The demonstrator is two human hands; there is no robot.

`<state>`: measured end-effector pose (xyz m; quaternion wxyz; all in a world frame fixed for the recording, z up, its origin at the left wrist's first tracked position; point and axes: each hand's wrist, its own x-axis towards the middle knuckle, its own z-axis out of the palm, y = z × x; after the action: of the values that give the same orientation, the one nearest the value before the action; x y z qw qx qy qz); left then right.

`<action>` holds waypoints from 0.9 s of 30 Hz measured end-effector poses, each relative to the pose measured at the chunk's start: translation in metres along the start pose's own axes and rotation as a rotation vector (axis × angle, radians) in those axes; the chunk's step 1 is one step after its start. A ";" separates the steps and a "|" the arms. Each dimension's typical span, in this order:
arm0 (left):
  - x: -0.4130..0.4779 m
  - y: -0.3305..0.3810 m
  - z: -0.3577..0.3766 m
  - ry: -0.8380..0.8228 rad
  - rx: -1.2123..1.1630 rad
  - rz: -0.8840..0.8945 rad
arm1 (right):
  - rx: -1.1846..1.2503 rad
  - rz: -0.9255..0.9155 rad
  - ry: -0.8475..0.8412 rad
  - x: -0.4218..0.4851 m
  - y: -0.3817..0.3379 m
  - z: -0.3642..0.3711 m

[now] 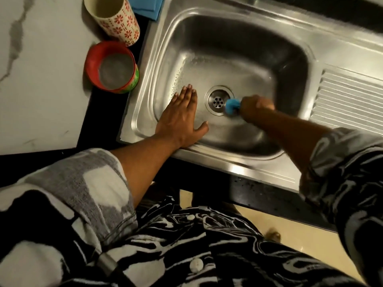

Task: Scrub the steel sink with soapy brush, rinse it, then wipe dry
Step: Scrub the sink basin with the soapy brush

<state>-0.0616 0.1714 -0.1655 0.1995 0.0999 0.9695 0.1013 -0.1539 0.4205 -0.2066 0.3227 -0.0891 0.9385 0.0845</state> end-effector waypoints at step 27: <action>-0.002 0.001 -0.002 0.007 -0.020 0.002 | -0.074 -0.004 -0.174 -0.022 0.009 0.006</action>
<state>-0.0608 0.1714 -0.1631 0.1968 0.0986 0.9691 0.1115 -0.1350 0.4331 -0.1964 0.3999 -0.0952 0.9029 0.1259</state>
